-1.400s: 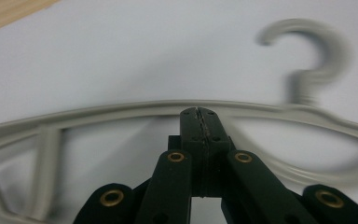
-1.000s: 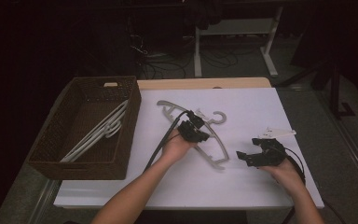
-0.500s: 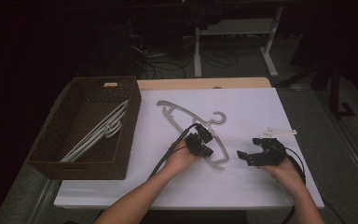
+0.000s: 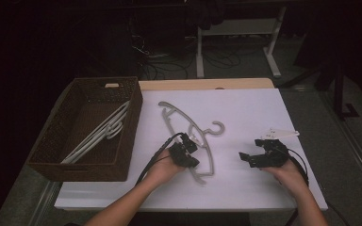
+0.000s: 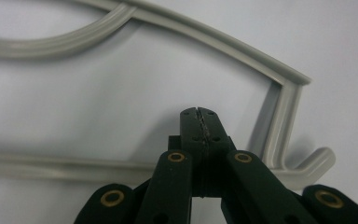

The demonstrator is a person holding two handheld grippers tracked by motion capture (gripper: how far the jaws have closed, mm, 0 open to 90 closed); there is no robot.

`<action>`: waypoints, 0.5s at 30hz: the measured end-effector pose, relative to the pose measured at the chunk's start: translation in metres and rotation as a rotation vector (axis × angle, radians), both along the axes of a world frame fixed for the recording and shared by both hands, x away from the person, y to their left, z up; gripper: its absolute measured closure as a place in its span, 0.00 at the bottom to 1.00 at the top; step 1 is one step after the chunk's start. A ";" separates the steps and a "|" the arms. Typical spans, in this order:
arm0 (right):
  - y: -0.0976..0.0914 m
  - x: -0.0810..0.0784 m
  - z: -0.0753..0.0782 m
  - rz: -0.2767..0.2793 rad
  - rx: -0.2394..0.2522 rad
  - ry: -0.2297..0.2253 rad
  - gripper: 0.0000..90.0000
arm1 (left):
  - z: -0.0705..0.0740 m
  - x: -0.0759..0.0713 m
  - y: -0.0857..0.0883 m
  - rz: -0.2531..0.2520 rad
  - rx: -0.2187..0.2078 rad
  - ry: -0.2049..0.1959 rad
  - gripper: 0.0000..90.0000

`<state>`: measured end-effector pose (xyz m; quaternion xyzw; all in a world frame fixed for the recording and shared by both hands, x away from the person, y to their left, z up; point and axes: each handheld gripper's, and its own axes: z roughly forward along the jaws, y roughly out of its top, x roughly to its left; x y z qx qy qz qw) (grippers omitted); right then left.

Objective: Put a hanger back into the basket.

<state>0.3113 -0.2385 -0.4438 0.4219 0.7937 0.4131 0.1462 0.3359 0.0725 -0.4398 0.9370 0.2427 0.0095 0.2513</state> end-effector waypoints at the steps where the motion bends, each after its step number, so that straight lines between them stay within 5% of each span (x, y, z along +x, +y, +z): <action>1: 0.000 0.000 0.000 -0.001 0.000 0.000 0.14 | 0.000 -0.002 0.006 0.003 0.006 -0.001 1.00; 8: 0.002 -0.001 0.000 -0.002 -0.005 0.002 0.14 | 0.001 -0.013 0.038 0.051 -0.005 0.001 1.00; 15: 0.002 -0.001 0.000 -0.005 -0.003 0.005 0.14 | 0.006 -0.007 0.037 0.067 -0.035 -0.024 1.00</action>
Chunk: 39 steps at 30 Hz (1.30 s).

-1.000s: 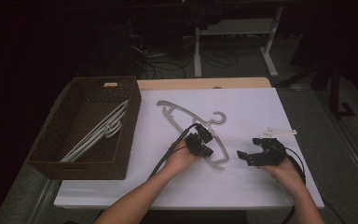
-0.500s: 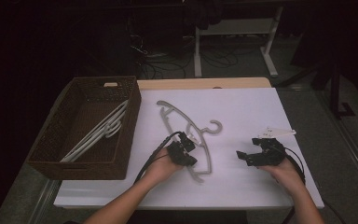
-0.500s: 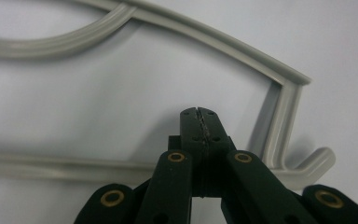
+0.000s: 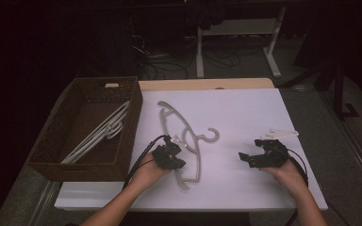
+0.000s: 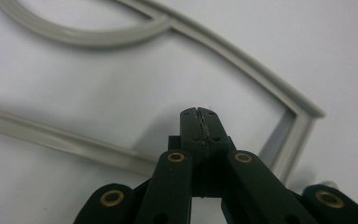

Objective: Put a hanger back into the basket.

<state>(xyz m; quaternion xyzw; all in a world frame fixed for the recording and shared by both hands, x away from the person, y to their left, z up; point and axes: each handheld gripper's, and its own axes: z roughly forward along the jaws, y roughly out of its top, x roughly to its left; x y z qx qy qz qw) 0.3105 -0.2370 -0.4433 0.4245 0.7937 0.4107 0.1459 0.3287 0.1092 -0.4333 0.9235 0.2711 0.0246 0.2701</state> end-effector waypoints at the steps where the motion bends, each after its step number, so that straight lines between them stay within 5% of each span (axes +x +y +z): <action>1: 0.000 0.000 0.000 0.000 0.000 -0.001 0.14 | 0.004 0.006 0.001 0.016 -0.013 -0.013 1.00; 5: 0.000 0.000 0.000 0.001 -0.001 0.000 0.14 | 0.011 0.023 0.007 0.084 -0.031 -0.050 1.00; 9: 0.000 0.000 0.000 0.006 -0.002 -0.003 0.14 | 0.014 0.067 0.019 0.229 -0.061 -0.077 1.00; 18: -0.002 0.000 0.000 0.007 0.011 -0.001 0.14 | 0.014 0.136 0.037 0.440 -0.075 -0.154 1.00; 25: -0.003 0.001 0.000 0.007 0.020 -0.002 0.14 | 0.005 0.176 0.032 0.482 -0.005 -0.178 1.00; 32: -0.005 0.001 -0.001 0.006 0.025 -0.001 0.14 | -0.004 0.196 0.027 0.483 0.074 -0.210 1.00; 39: -0.005 0.002 -0.001 0.005 0.029 0.002 0.14 | -0.010 0.202 0.024 0.468 0.062 -0.197 1.00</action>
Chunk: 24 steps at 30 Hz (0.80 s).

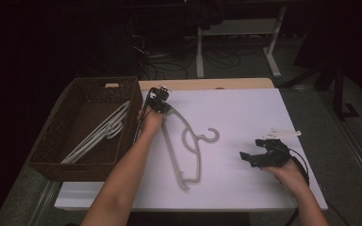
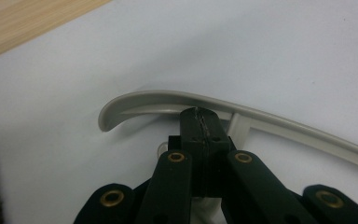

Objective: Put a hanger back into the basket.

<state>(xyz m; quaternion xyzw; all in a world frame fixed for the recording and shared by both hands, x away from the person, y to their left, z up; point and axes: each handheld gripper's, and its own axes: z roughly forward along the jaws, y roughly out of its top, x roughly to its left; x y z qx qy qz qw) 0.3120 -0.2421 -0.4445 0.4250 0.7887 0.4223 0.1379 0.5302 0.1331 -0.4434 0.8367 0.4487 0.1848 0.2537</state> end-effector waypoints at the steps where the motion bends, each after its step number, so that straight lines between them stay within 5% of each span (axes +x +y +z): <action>1: 0.000 0.000 0.000 0.001 -0.002 0.000 0.14 | 0.000 0.000 -0.002 -0.011 -0.004 0.001 1.00; 7: 0.002 0.000 0.000 0.004 -0.001 0.002 0.14 | -0.001 0.000 -0.024 -0.077 -0.042 0.005 1.00; 20: 0.000 -0.001 0.001 0.008 0.012 -0.005 0.14 | -0.003 -0.009 -0.133 -0.273 -0.047 0.013 1.00; 24: 0.001 -0.001 0.002 0.010 0.015 -0.006 0.14 | -0.001 -0.013 -0.141 -0.278 -0.053 -0.006 0.97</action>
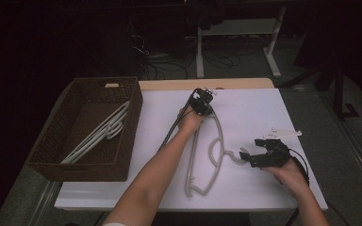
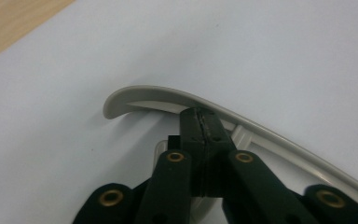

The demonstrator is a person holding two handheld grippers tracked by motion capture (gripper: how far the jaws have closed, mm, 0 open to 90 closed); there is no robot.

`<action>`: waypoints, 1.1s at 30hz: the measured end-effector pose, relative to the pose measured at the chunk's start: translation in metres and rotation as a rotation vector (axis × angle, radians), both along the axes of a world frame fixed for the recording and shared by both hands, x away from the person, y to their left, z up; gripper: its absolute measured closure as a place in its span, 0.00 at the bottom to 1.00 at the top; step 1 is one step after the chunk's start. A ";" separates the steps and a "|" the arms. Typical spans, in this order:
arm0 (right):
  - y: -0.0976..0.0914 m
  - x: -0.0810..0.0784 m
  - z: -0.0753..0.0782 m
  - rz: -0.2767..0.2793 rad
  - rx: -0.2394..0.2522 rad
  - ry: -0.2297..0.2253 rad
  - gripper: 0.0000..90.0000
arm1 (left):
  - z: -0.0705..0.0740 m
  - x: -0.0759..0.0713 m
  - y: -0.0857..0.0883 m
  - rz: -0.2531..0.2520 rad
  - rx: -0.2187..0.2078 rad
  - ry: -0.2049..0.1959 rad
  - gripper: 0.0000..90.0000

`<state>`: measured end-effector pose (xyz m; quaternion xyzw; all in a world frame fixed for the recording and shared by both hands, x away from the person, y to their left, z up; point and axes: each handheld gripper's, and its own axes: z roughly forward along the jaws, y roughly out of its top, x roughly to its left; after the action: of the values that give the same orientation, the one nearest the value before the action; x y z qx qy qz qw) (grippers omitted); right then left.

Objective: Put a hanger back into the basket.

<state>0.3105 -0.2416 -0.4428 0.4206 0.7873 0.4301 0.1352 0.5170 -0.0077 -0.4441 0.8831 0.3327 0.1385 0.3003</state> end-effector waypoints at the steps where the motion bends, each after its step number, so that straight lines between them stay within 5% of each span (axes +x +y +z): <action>1: 0.000 0.000 0.000 0.000 0.000 0.000 0.14 | 0.002 -0.002 0.002 -0.003 -0.015 -0.007 0.95; 8: 0.001 0.000 0.000 0.002 -0.008 -0.001 0.14 | 0.016 -0.019 0.019 0.018 -0.026 0.023 0.67; 17: 0.001 0.000 0.000 -0.004 -0.012 -0.001 0.14 | 0.011 -0.066 0.044 0.041 -0.032 0.081 0.52; 25: 0.002 0.000 0.000 -0.005 -0.014 -0.002 0.14 | 0.004 -0.094 0.048 0.024 0.038 0.053 0.49; 33: 0.002 0.000 0.000 -0.005 -0.016 -0.002 0.14 | -0.001 -0.104 0.051 -0.001 0.048 0.070 0.64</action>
<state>0.3105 -0.2401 -0.4428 0.4209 0.7895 0.4240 0.1404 0.4125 0.0431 -0.4447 0.8946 0.3390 0.1155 0.2674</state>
